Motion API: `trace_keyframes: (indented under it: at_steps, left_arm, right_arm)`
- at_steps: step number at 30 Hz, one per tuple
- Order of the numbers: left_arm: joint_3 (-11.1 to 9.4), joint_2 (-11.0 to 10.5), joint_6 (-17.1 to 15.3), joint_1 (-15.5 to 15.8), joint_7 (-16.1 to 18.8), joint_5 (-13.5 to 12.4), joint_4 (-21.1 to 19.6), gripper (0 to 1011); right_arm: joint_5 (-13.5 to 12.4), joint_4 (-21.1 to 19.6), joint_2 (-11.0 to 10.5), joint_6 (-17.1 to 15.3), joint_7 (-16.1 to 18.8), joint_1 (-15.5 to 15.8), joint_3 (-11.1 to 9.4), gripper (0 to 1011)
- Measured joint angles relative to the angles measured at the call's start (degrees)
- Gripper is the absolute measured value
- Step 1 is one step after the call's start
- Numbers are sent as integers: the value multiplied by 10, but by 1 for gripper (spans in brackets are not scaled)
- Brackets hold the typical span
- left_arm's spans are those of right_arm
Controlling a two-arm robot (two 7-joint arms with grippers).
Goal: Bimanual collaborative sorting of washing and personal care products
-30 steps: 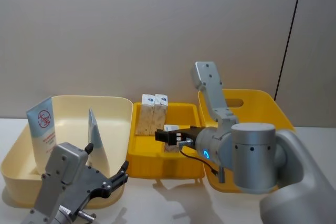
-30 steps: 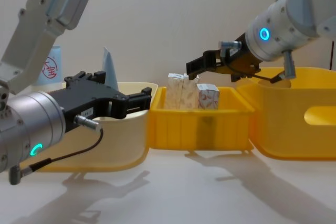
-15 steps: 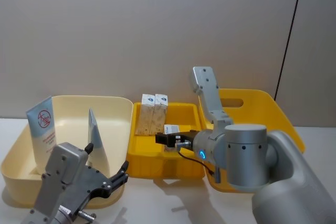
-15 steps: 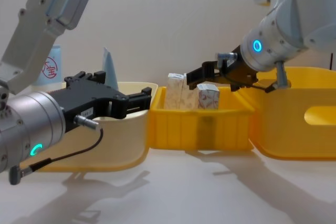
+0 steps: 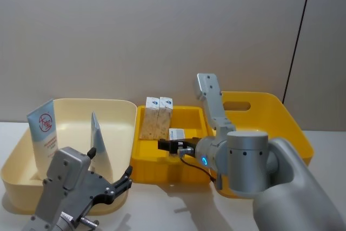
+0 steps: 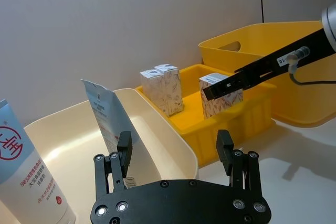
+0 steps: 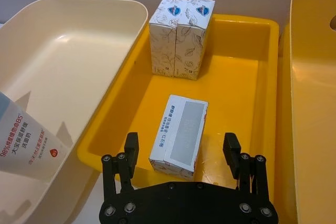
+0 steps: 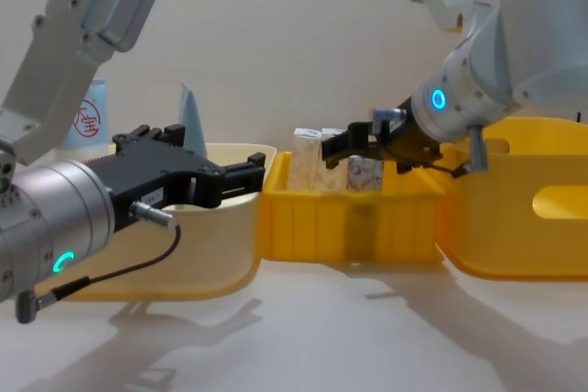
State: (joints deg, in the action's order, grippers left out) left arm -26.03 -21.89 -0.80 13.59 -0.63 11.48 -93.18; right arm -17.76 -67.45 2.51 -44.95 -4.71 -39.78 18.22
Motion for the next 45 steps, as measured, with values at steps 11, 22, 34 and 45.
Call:
trace_keyframes:
  at_steps: [11,22,34,45]
  left_arm:
    - [0,0,0,0,0,0,0,1000]
    - [0,0,0,0,0,0,0,1000]
    - [0,0,0,0,0,0,0,1000]
    - [0,0,0,0,0,0,0,1000]
  right_arm:
    - [6,33,6,19,8,-11,0,1001]
    - [12,50,9,30,12,-17,2,882]
    - [15,58,11,36,14,-20,3,512]
    - [15,61,11,38,15,-21,4,408]
